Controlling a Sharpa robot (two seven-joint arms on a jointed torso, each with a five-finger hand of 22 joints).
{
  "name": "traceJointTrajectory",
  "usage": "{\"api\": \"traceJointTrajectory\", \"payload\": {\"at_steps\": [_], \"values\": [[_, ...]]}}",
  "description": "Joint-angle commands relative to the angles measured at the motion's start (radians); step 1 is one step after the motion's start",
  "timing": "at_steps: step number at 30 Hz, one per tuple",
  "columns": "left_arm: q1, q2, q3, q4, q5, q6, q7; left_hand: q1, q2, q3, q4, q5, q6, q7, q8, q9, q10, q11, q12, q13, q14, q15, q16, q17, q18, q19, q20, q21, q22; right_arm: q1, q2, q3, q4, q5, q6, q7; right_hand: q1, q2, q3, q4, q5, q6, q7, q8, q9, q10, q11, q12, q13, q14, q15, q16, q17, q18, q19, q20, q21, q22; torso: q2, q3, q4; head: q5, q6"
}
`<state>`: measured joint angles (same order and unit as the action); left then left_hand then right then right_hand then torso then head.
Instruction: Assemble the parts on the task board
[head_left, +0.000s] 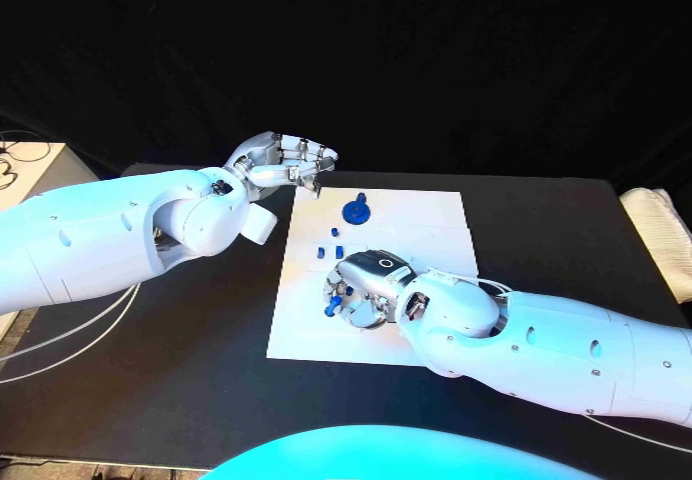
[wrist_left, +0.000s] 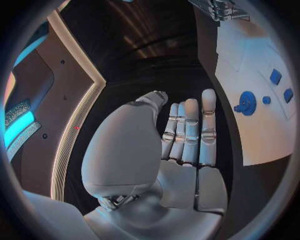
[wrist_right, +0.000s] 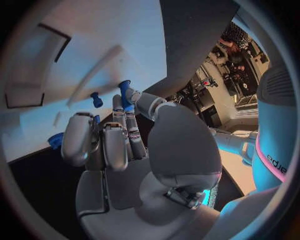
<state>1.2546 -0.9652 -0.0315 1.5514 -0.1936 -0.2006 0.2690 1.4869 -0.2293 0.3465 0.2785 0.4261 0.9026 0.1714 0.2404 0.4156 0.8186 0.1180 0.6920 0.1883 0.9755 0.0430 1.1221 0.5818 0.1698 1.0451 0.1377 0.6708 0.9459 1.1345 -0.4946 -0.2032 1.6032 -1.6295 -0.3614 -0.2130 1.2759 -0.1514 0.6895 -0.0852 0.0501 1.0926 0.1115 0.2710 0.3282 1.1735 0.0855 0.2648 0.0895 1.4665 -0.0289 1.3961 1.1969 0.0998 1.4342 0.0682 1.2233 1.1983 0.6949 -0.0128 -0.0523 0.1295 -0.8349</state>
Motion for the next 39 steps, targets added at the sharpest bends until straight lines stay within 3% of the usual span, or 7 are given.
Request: {"api": "traceJointTrajectory", "payload": {"at_steps": [1,6,11,14,31,36,39], "values": [[0.001,0.0,0.001,0.004,0.006,0.017,0.004,-0.002,-0.004,-0.002,0.007,-0.003,-0.008,-0.002,0.006,0.003,-0.008,0.0,-0.004,0.002,-0.003,0.008,-0.004,0.003,0.013,-0.002,0.005,-0.006,-0.001,-0.001,0.004,-0.002,-0.006,-0.05,0.027,-0.026,0.005,0.015,0.005,-0.001,0.002,0.006,0.001,0.005,0.053,0.048,-0.043,0.002,0.0,0.032,-0.007,-0.007,-0.005,-0.013,-0.001,-0.004,-0.004,-0.003,0.0,0.0,-0.0006,0.0,0.0],[0.001,-0.001,0.001,0.004,0.006,0.017,0.004,-0.002,-0.004,-0.002,0.007,-0.003,-0.008,-0.002,0.006,0.003,-0.008,0.0,-0.004,0.002,-0.003,0.008,-0.004,0.003,0.013,-0.002,0.005,-0.006,-0.001,-0.002,0.009,-0.003,-0.007,-0.054,0.043,-0.011,-0.006,0.001,-0.001,-0.007,0.002,-0.005,0.002,0.003,0.059,0.038,-0.039,-0.014,0.0,0.029,-0.004,-0.015,-0.018,-0.009,-0.01,-0.001,-0.021,-0.018,0.0,0.0003,-0.0002,-0.001,-0.001],[0.001,-0.001,0.001,0.004,0.006,0.017,0.004,-0.002,-0.004,-0.002,0.007,-0.003,-0.008,-0.002,0.006,0.003,-0.008,0.0,-0.004,0.002,-0.003,0.008,-0.004,0.003,0.013,-0.002,0.005,-0.006,-0.001,-0.002,0.011,-0.004,-0.004,-0.043,0.053,0.015,-0.053,-0.061,-0.018,-0.003,0.016,-0.08,0.025,-0.044,0.049,-0.073,-0.001,-0.093,-0.025,0.014,0.029,-0.034,-0.056,0.006,-0.053,0.023,-0.103,-0.092,-0.001,0.0001,0.0,-0.001,-0.003],[0.001,-0.001,0.001,0.005,0.006,0.018,0.003,-0.002,-0.003,-0.002,0.007,-0.003,-0.008,-0.001,0.007,0.003,-0.008,0.0,-0.003,0.002,-0.003,0.008,-0.004,0.004,0.013,-0.002,0.005,-0.006,-0.002,-0.002,0.01,-0.005,-0.001,-0.038,0.049,0.027,-0.054,-0.078,-0.041,-0.005,0.02,-0.1,0.029,-0.056,0.045,-0.134,0.011,-0.11,-0.025,-0.016,0.04,-0.068,-0.121,0.02,-0.09,0.036,-0.169,-0.15,-0.001,0.0006,-0.0004,0.0,-0.002],[0.001,-0.003,0.001,0.004,0.006,0.023,-0.001,-0.002,-0.003,-0.001,0.007,-0.003,-0.009,-0.001,0.007,0.004,-0.008,0.0,-0.003,0.002,-0.003,0.008,-0.004,0.004,0.013,-0.002,0.005,-0.006,-0.001,-0.002,-0.012,-0.006,0.013,-0.018,-0.06,0.048,-0.003,-0.067,-0.158,0.0,0.03,-0.134,0.034,-0.101,0.023,-0.25,0.031,-0.063,-0.018,-0.068,0.058,-0.094,-0.207,0.039,-0.139,0.057,-0.263,-0.224,0.0,0.0015,0.0005,-0.003,-0.002],[0.001,-0.005,0.001,0.004,0.006,0.022,-0.002,-0.002,-0.001,-0.001,0.007,-0.003,-0.009,-0.001,0.008,0.004,-0.008,0.0,-0.003,0.003,-0.002,0.007,-0.004,0.005,0.013,-0.002,0.005,-0.006,-0.001,-0.002,-0.024,-0.006,0.031,-0.003,-0.089,0.051,0.003,-0.059,-0.148,0.003,0.033,-0.126,0.034,-0.112,0.017,-0.194,0.016,0.007,-0.005,-0.048,0.046,-0.067,-0.173,0.03,-0.11,0.049,-0.218,-0.178,0.0,0.0013,-0.0038,-0.003,-0.004],[0.001,-0.004,0.001,0.003,0.006,0.023,-0.003,-0.002,-0.001,-0.001,0.007,-0.003,-0.009,-0.001,0.008,0.004,-0.009,0.0,-0.003,0.003,-0.002,0.007,-0.004,0.005,0.013,-0.002,0.005,-0.006,-0.001,-0.002,-0.028,-0.006,0.035,-0.002,-0.091,0.045,-0.01,-0.067,-0.125,0.006,0.038,-0.134,0.027,-0.124,0.012,-0.13,-0.003,0.057,0.008,-0.034,0.031,-0.055,-0.154,0.026,-0.093,0.036,-0.194,-0.153,-0.001,0.0001,-0.0005,-0.006,-0.004]]}}
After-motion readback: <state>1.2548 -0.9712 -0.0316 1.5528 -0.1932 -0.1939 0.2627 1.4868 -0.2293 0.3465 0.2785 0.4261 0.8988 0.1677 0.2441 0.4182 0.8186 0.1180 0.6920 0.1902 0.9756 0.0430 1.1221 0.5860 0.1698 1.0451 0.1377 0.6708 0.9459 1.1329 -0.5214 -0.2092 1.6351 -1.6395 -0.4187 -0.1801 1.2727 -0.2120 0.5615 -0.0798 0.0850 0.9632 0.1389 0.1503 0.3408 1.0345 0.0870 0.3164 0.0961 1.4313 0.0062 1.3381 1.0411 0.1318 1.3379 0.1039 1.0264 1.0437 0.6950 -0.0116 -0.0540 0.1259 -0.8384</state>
